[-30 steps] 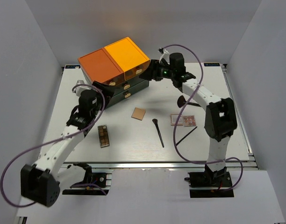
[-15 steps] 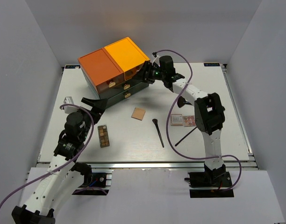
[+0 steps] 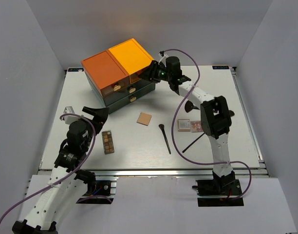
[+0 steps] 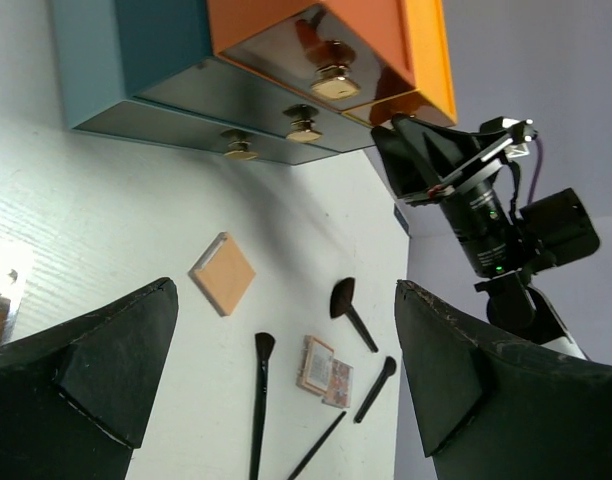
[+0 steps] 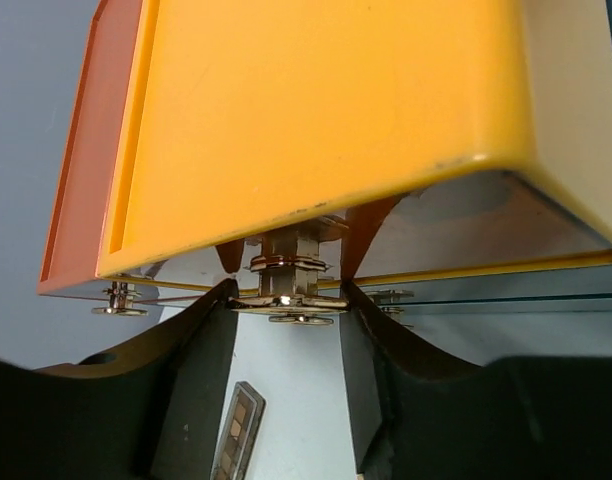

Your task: Organize the makeup

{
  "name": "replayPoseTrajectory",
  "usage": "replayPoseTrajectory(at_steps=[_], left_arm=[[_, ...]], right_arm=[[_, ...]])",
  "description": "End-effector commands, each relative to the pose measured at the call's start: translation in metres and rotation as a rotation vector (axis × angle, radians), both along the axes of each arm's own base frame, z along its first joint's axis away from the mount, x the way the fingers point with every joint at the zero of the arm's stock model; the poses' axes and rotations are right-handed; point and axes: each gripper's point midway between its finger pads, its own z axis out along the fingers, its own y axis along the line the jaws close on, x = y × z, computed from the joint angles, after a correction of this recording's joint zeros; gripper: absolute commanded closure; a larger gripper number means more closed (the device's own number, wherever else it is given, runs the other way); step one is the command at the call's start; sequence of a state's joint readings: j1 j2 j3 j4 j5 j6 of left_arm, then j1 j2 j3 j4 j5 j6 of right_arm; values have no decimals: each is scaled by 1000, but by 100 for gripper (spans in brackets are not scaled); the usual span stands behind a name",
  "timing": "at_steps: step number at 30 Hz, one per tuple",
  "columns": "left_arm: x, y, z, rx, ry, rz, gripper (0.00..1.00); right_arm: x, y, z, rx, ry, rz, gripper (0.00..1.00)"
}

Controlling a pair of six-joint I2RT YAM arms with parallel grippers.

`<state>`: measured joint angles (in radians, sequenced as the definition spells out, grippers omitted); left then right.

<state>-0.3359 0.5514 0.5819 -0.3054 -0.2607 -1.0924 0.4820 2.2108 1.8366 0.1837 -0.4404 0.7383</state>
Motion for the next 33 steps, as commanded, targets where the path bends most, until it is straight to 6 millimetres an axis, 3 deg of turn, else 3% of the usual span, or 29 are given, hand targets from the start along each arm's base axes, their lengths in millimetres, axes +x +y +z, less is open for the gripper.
replayPoseTrajectory(at_steps=[1,2,4,9,15,19,25,26,27,29,30,31,33], left_arm=[[-3,7,-11,13,31,33,2],[-3,8,-12,15,33,36,2],[-3,9,-14,18,40,40,2],[-3,7,-18,10,46,36,2],[-2,5,-18,10,40,26,2],[-1,2,-20,6,45,13,2],[0,1,-20,8,49,10,2],[0,1,-21,9,52,10,2],[0,2,-21,11,55,13,2],[-1,3,-23,10,57,17,2],[-1,4,-26,9,66,21,2],[-2,4,-27,2,69,23,2],[-4,3,-34,-9,85,23,2]], right_arm=[[23,-3,38,51,-149,-49,53],[22,-4,39,54,-151,-46,58],[21,-8,33,48,-144,-51,57],[28,-18,32,52,-139,-89,39],[42,-26,39,66,-153,-126,39],[46,-27,40,69,-161,-130,44],[42,-27,36,70,-162,-109,66],[38,-28,41,74,-167,-101,74],[33,-30,32,64,-150,-93,77],[21,-38,38,67,-144,-78,83],[14,-46,17,48,-103,-83,83],[4,-53,29,56,-121,-83,84],[-8,-66,24,48,-111,-87,83]])
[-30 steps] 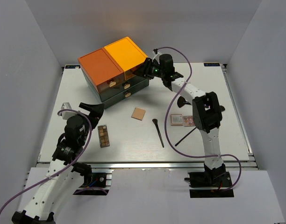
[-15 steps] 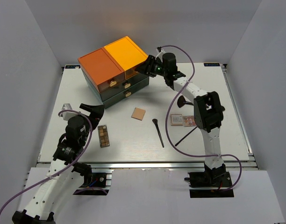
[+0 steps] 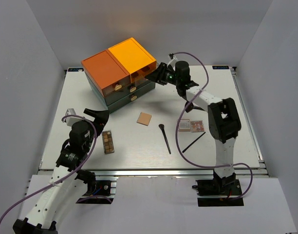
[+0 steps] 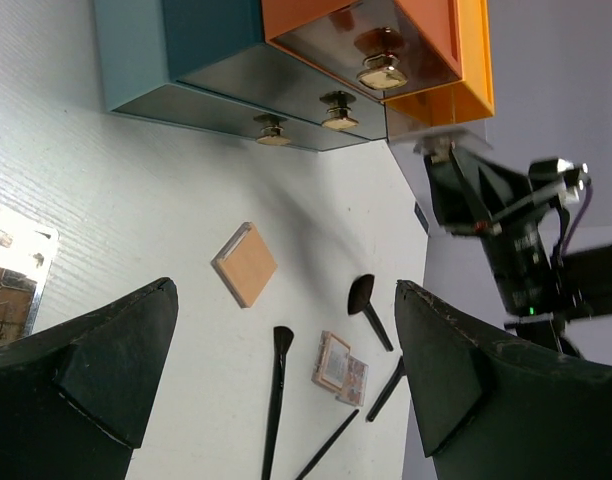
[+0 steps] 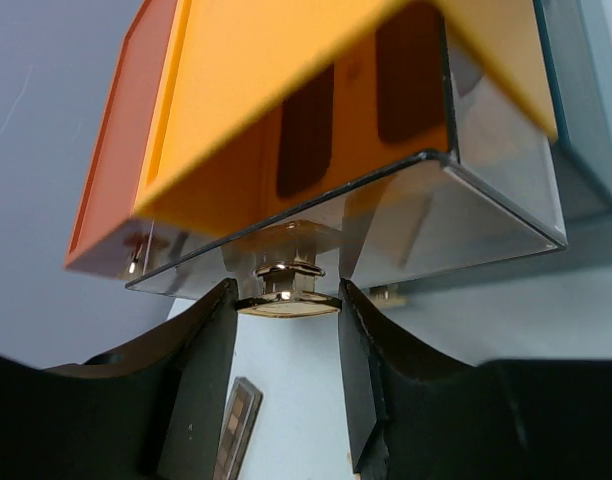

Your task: Organize the makeup

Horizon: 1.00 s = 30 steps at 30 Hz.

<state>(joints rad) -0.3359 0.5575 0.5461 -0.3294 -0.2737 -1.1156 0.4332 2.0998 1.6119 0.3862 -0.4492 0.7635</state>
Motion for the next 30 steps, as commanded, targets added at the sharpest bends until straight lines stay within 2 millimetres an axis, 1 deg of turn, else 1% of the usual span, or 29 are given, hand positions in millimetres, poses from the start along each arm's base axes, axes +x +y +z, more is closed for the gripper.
replayPoseTrajectory(at_steps=[1,3,4,6,7,10,11,12,13,14,16,17,18,19,20,21,22,23,24,25,26,27,28,29,30], left_arm=[[-3,1,-13,-14,29,6,2],[-5,1,-19,-16,45,8,2],[-6,1,-23,-19,57,8,2],[-6,0,-29,-14,72,5,2],[-6,-1,-32,-12,80,-1,2],[-5,-2,-40,5,113,-7,2],[-5,-2,-45,13,135,-5,2],[-5,-2,-51,25,163,-4,2],[-4,-1,-53,31,178,1,2],[-5,1,-54,42,200,7,2],[-4,4,-63,77,263,23,2],[-6,10,-61,102,293,48,2],[-6,13,-63,130,323,58,2],[-6,16,-72,165,376,67,2],[-12,21,-80,204,439,73,2],[-9,25,-72,232,449,87,2],[-7,26,-80,268,504,84,2],[-9,27,-86,301,546,67,2],[-7,24,-84,333,561,26,2],[-6,22,-88,358,591,-2,2],[-7,21,-102,396,653,-34,2],[-7,17,-105,423,672,-85,2],[-8,15,-110,437,695,-110,2],[-7,13,-118,453,720,-138,2],[-9,13,-121,473,732,-166,2]], right_arm=[[-16,-42,13,-14,-41,-50,83],[-28,-54,11,-19,-37,-52,83],[-41,-62,9,-25,-30,-50,83],[-50,-69,9,-34,-37,-46,79],[-58,-73,8,-39,-36,-40,77],[-66,-74,10,-47,-51,-29,65],[-67,-74,9,-51,-48,-25,55],[-67,-74,10,-53,-54,-21,49],[-70,-71,11,-51,-60,5,34],[-69,-70,14,-54,-64,15,30],[-71,-69,14,-76,-75,50,23],[-75,-69,9,-97,-58,66,17],[-76,-71,11,-112,-66,76,15],[-79,-73,10,-140,-90,93,13],[-82,-77,9,-155,-89,101,12],[-88,-83,-1,-180,-56,115,12],[-96,-87,1,-205,-87,146,11],[-101,-92,-2,-224,-81,155,11],[-109,-97,-10,-247,-55,172,11],[-120,-102,-11,-279,-100,201,11],[-127,-107,-15,-307,-114,215,10],[-135,-111,-8,-330,-164,224,11],[-149,-117,-26,-372,-127,248,11],[-152,-123,-29,-436,-206,272,11],[-156,-130,-22,-477,-271,272,11]])
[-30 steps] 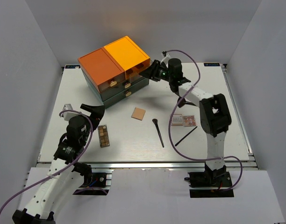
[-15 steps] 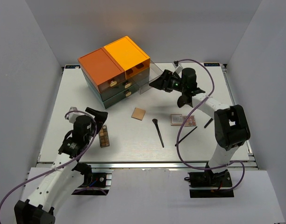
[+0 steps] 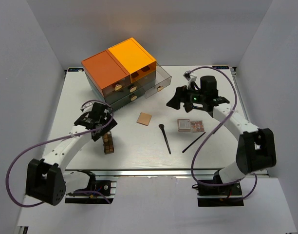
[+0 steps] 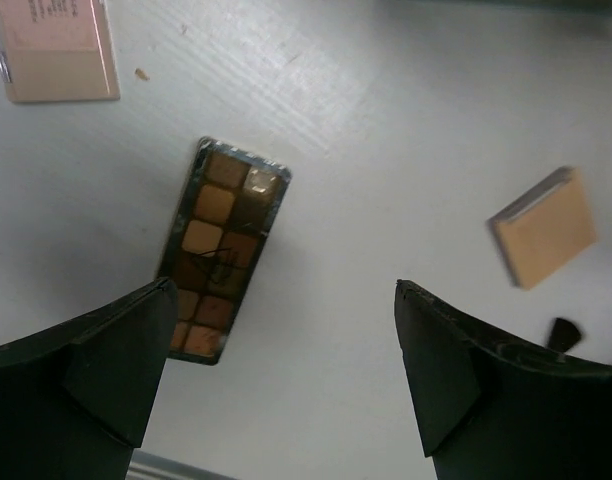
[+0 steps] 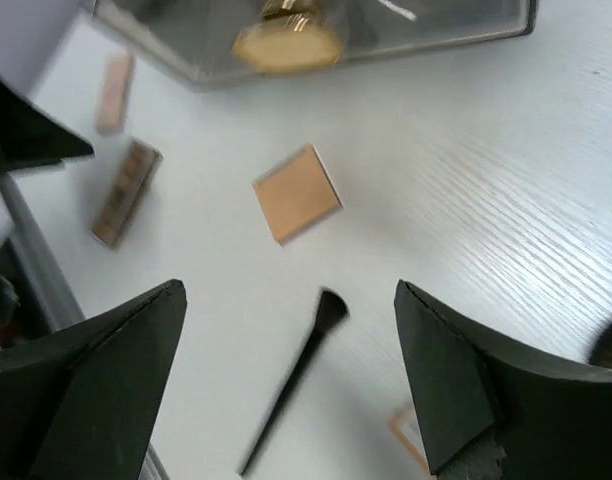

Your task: Organize the makeup

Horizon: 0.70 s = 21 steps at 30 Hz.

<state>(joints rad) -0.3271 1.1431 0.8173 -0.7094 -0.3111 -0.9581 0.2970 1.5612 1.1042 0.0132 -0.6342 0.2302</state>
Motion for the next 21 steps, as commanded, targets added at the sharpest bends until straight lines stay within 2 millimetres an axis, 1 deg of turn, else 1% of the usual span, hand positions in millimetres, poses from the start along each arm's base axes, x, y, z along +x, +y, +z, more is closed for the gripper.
replayPoseTrajectory(at_steps=[1,2,3,4,5,6,7,8,9,12,15,16,17,21], left_arm=[[-15,0,-14,60,118,-132,2],[-16,-1,-21,68,146,-146,2],[-17,0,-25,83,166,-164,2],[-20,0,-31,85,188,-184,2],[-20,-1,-36,87,193,-195,2],[-21,-1,-43,98,211,-215,2],[-22,-1,-47,102,219,-229,2],[-22,-1,-53,105,220,-241,2],[-23,0,-59,121,241,-259,2],[-23,4,-72,157,279,-286,2],[-23,5,-83,177,300,-309,2],[-19,4,-84,175,286,-313,2],[-21,5,-89,182,290,-315,2],[-15,2,-100,170,278,-330,5]], right_arm=[[-25,-24,-6,-195,-190,106,11],[-21,-33,-7,-273,-301,129,11],[-22,-41,2,-314,-378,118,11],[-20,-49,1,-365,-428,111,11],[-24,-56,-7,-397,-451,126,11],[-30,-58,-2,-422,-531,177,10],[-34,-59,-3,-428,-552,200,11],[-42,-60,-9,-429,-552,227,11],[-48,-60,-4,-425,-584,247,11],[-59,-54,-4,-375,-568,259,11],[-58,-55,-6,-360,-525,229,11],[-58,-55,-5,-358,-524,224,11],[-58,-55,-4,-355,-525,220,11],[-56,-55,2,-353,-538,215,11]])
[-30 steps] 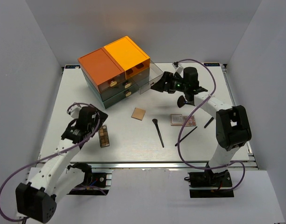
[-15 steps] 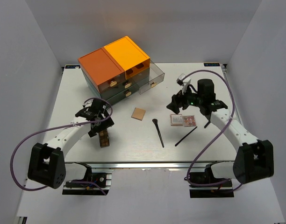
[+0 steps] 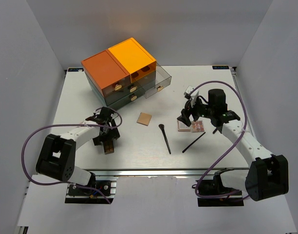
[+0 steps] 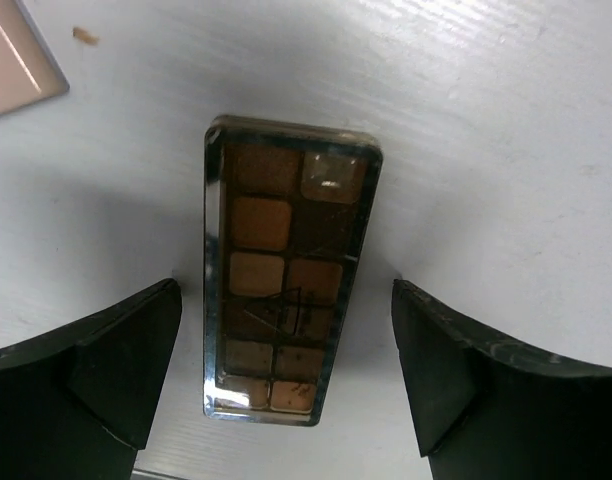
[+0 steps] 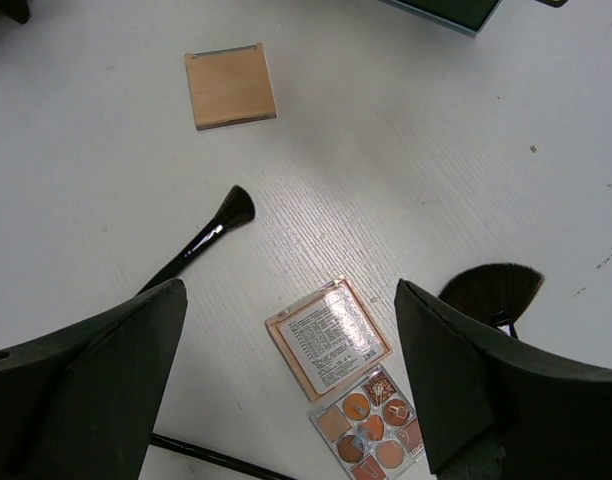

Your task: Organize the makeup

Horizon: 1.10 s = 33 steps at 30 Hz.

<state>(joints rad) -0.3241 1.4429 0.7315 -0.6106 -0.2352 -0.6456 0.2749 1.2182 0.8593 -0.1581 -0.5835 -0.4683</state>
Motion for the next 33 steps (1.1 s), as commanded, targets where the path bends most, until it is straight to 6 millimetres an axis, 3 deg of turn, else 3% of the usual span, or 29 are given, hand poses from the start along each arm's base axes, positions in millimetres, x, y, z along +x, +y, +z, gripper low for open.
replayPoseTrajectory(at_steps=[1,5,7,11,14,17,18,23,24,25,26,27,28,29,30,31,32,33], left_arm=[[14,-4,-7,-14,-40,-30,6],[17,-7,-12,-27,-42,-23,21],[15,-8,-13,-37,-43,-13,40],[9,-9,-10,-68,-73,14,58],[6,-17,1,-133,-119,7,75],[10,-42,32,-265,-234,-32,90],[15,-52,58,-316,-328,-55,92],[13,-120,142,-470,-571,-253,100],[19,-130,168,-499,-622,-275,100],[24,-138,181,-508,-645,-300,100],[36,-147,217,-518,-720,-341,100],[45,-152,236,-512,-761,-365,100],[55,-157,253,-498,-794,-389,100],[71,-165,251,-427,-784,-454,100],[108,-186,289,-347,-839,-551,100],[109,-186,289,-347,-840,-552,100],[122,-196,336,-345,-924,-585,100],[135,-201,345,-284,-946,-645,100]], right_arm=[[2,1,16,19,-48,9,11],[6,-1,24,24,-65,-3,11],[9,-3,29,27,-76,-11,11],[16,-7,37,33,-92,-33,11],[22,-12,45,31,-118,-60,11],[30,-18,53,28,-158,-97,11],[33,-20,54,29,-161,-118,11],[43,-28,56,25,-155,-179,12],[42,-27,58,33,-153,-165,27],[43,-30,58,36,-151,-168,40],[40,-29,60,48,-150,-154,57],[40,-29,62,53,-151,-151,86],[39,-31,63,56,-151,-155,96],[39,-31,64,57,-150,-156,100],[38,-33,63,58,-146,-163,100],[38,-33,64,59,-146,-162,100],[38,-35,63,59,-145,-167,100],[37,-35,62,60,-143,-167,100]])
